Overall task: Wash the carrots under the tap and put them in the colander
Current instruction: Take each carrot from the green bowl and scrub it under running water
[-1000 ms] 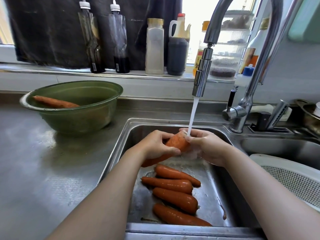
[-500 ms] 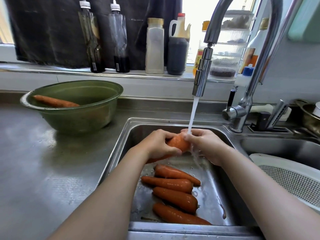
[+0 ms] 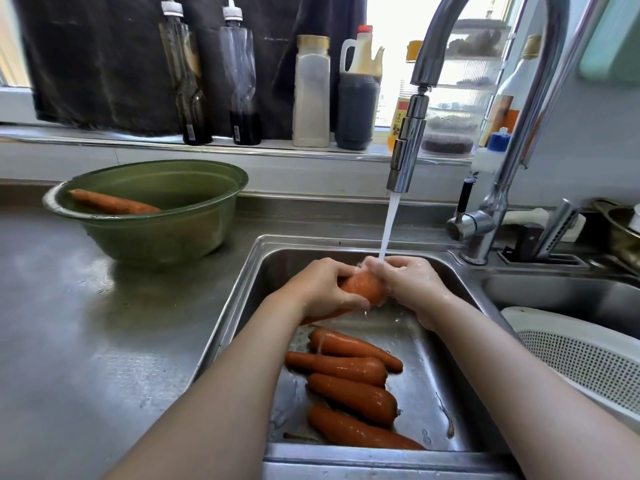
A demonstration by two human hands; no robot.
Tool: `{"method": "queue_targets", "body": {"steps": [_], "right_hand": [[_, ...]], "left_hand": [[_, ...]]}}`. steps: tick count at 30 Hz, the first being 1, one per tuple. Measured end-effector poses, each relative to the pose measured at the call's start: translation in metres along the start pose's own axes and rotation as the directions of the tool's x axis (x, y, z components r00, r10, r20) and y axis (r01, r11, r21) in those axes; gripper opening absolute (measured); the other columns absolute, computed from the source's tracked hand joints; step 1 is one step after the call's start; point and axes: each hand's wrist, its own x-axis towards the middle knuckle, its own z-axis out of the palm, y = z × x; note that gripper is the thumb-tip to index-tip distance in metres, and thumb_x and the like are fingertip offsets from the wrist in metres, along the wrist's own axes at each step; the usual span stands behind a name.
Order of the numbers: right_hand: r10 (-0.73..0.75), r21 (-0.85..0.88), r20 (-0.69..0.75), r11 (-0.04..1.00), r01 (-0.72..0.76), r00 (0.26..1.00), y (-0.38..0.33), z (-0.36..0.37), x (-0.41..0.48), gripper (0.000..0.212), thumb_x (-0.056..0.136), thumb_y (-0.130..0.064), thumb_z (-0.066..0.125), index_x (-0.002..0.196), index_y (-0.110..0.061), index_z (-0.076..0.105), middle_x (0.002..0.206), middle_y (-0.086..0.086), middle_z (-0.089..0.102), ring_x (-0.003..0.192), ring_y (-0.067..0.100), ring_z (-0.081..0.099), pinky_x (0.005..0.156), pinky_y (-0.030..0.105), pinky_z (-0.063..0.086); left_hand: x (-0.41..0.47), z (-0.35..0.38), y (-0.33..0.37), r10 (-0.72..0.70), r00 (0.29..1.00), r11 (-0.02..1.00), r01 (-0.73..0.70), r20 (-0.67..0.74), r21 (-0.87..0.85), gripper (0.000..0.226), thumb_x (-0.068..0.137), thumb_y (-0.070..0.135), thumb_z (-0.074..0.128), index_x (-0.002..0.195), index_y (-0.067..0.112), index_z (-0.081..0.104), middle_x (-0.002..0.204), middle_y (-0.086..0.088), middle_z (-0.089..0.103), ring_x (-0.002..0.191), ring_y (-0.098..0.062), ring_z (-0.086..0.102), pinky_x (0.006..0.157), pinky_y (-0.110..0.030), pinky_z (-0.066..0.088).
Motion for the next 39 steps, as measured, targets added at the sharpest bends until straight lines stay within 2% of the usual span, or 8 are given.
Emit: {"method": "queue_targets", "body": {"steps": [6,10,14,20,24,27,32,39], "right_hand": [[0.115,0.035,0.270,0.991,-0.129,0.956,0.006,-0.018,0.007,0.023,0.095,-0.022,0.074,0.117,-0.027,0.077,0.118,0.011,0.075,0.107,0.031,0.074,0.094,0.050,0.060],[0.045,-0.007,0.112,0.999,-0.044,0.993,0.004,-0.008,0.000,0.021,0.090,-0.034,0.079,0.110,-0.028,0.079,0.105,0.002,0.079,0.099,0.022,0.074,0.081,0.036,0.061],[0.045,-0.038,-0.108,0.998,-0.049,0.993,-0.002,0.007,0.000,0.027,0.101,-0.043,0.063,0.093,-0.025,0.081,0.095,0.003,0.078,0.092,0.024,0.073,0.071,0.036,0.061],[0.101,-0.039,0.246,0.995,-0.094,0.964,0.002,-0.014,-0.001,0.026,0.100,-0.032,0.067,0.125,-0.031,0.072,0.112,0.004,0.076,0.096,0.025,0.074,0.093,0.042,0.059],[0.048,-0.016,0.118,0.999,-0.047,0.992,-0.002,-0.003,-0.004,0.025,0.096,-0.035,0.072,0.119,-0.027,0.076,0.111,0.002,0.076,0.100,0.019,0.074,0.077,0.031,0.061],[0.034,-0.079,0.008,0.996,-0.034,0.999,-0.001,0.004,-0.001,0.025,0.096,-0.045,0.070,0.109,-0.026,0.079,0.108,0.002,0.077,0.100,0.023,0.073,0.085,0.040,0.063],[0.107,0.003,0.282,0.994,-0.112,0.953,-0.003,-0.010,-0.004,0.027,0.101,-0.022,0.065,0.127,-0.029,0.070,0.123,0.015,0.072,0.108,0.038,0.071,0.098,0.049,0.057],[0.079,0.091,0.004,0.993,-0.079,0.997,-0.008,0.008,-0.004,0.022,0.099,-0.036,0.068,0.118,-0.027,0.074,0.117,0.007,0.072,0.101,0.028,0.073,0.079,0.037,0.064]], "left_hand": [[-0.005,-0.004,-0.005,0.001,1.000,0.999,-0.001,0.003,-0.036,0.063,0.075,0.046,0.087,0.134,0.036,0.068,0.120,0.012,0.072,0.108,-0.010,0.066,0.101,-0.036,0.054],[-0.004,-0.003,-0.001,-0.003,1.000,0.999,0.004,0.015,-0.036,0.056,0.077,0.047,0.086,0.130,0.038,0.069,0.109,0.013,0.073,0.102,-0.009,0.067,0.099,-0.039,0.056],[-0.003,-0.002,0.001,0.004,1.000,0.999,-0.003,0.007,-0.036,0.063,0.075,0.047,0.088,0.133,0.035,0.068,0.123,0.010,0.072,0.109,-0.010,0.066,0.103,-0.039,0.054],[-0.003,-0.005,-0.007,-0.021,1.000,0.998,0.022,0.020,-0.054,0.058,0.076,0.045,0.087,0.130,0.038,0.069,0.108,0.012,0.073,0.104,-0.012,0.068,0.100,-0.042,0.056],[-0.004,-0.005,-0.008,-0.020,0.999,0.996,0.022,0.026,-0.090,0.054,0.076,0.047,0.087,0.127,0.040,0.071,0.106,0.012,0.075,0.102,-0.012,0.069,0.099,-0.043,0.056],[-0.005,-0.004,-0.008,-0.016,0.999,0.996,0.019,0.034,-0.093,0.052,0.077,0.046,0.087,0.126,0.039,0.072,0.105,0.012,0.075,0.101,-0.012,0.070,0.100,-0.043,0.056],[-0.006,-0.008,-0.014,-0.043,0.999,0.992,0.045,0.021,-0.119,0.062,0.072,0.052,0.086,0.130,0.041,0.069,0.108,0.012,0.075,0.103,-0.013,0.070,0.100,-0.045,0.056],[-0.001,-0.001,-0.006,-0.026,1.000,0.989,0.025,-0.008,-0.143,0.050,0.080,0.053,0.082,0.127,0.039,0.071,0.105,0.011,0.075,0.101,-0.016,0.070,0.100,-0.048,0.055]]}}
